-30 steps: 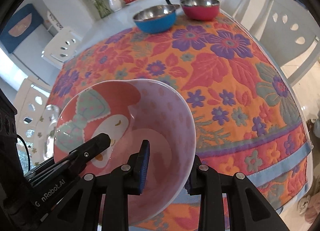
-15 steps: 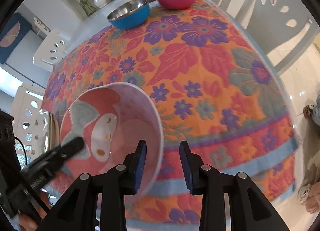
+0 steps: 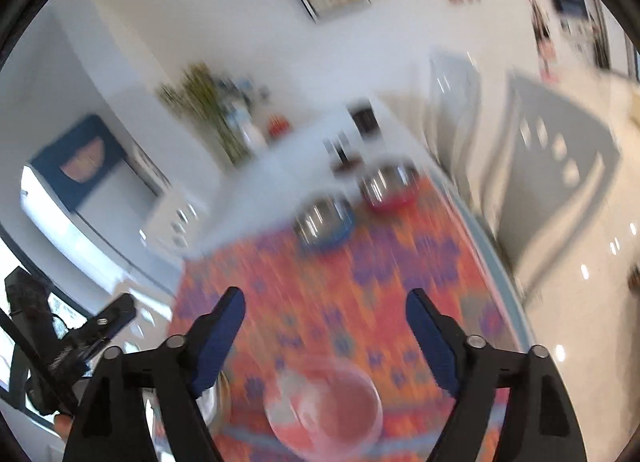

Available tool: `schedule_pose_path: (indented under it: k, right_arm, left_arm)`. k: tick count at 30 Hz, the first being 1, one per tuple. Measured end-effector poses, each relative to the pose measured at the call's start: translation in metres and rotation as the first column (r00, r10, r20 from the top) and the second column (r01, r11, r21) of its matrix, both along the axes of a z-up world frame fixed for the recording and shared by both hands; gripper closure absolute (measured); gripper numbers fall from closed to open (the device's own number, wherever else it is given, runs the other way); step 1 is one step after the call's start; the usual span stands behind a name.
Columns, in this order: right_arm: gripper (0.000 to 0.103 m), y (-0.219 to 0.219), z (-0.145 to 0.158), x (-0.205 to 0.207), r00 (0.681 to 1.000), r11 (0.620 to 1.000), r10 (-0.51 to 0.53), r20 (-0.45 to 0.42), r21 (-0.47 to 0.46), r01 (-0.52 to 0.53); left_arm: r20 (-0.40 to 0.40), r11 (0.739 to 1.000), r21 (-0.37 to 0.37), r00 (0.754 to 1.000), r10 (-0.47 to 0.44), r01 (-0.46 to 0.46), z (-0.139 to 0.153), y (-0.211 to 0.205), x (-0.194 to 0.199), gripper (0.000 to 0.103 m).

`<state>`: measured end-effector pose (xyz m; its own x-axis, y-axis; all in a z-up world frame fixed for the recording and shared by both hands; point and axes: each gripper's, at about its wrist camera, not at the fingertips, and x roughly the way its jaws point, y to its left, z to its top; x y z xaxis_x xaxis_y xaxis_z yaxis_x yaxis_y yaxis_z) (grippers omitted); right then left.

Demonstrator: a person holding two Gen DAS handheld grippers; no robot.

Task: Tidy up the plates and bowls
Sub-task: 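Lower the pink bowl onto the plate stack and open the left gripper, then move both grippers to the rim of the blue-bottomed steel bowl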

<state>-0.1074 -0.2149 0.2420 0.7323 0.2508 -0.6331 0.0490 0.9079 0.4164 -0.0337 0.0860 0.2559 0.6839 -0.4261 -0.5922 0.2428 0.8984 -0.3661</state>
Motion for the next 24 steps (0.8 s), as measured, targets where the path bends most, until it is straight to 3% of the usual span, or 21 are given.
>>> schedule_pose_path:
  k: [4, 7, 8, 10, 14, 18, 24]
  right_arm:
    - [0.017, 0.015, 0.012, 0.039, 0.998, 0.997, 0.002, 0.060, -0.081, 0.003]
    - [0.015, 0.023, -0.004, 0.085, 1.000, 0.992, 0.000, 0.008, -0.129, 0.001]
    - [0.015, 0.024, -0.013, 0.101, 1.000, 0.992, 0.004, -0.015, -0.124, -0.006]
    - [0.015, 0.025, -0.033, 0.132, 0.998, 0.994, 0.007, -0.066, -0.107, -0.014]
    - [0.015, 0.025, -0.087, 0.193, 0.980, 0.997, 0.043, -0.193, -0.055, -0.055]
    - [0.016, 0.034, -0.138, 0.234, 0.944, 0.991, 0.125, -0.305, -0.001, -0.131]
    - [0.025, 0.030, -0.188, 0.275, 0.924, 0.990, 0.141, -0.357, 0.075, -0.122]
  left_arm:
    - [-0.006, 1.000, -0.004, 1.000, -0.009, 0.009, -0.003, -0.013, 0.053, 0.021]
    - [-0.037, 1.000, 0.014, 0.999, -0.026, 0.026, -0.022, -0.029, 0.099, 0.022]
    - [-0.053, 0.999, 0.024, 0.998, -0.026, 0.027, -0.029, -0.033, 0.110, 0.023]
    - [-0.120, 0.998, 0.028, 0.991, -0.059, 0.062, -0.053, -0.045, 0.143, 0.041]
    - [-0.229, 0.996, 0.039, 0.971, -0.073, 0.084, -0.105, -0.065, 0.197, 0.049]
    - [-0.334, 0.993, 0.039, 0.938, -0.095, 0.115, -0.152, -0.074, 0.235, 0.067]
    - [-0.409, 0.991, 0.014, 0.905, -0.114, 0.131, -0.193, -0.082, 0.270, 0.068]
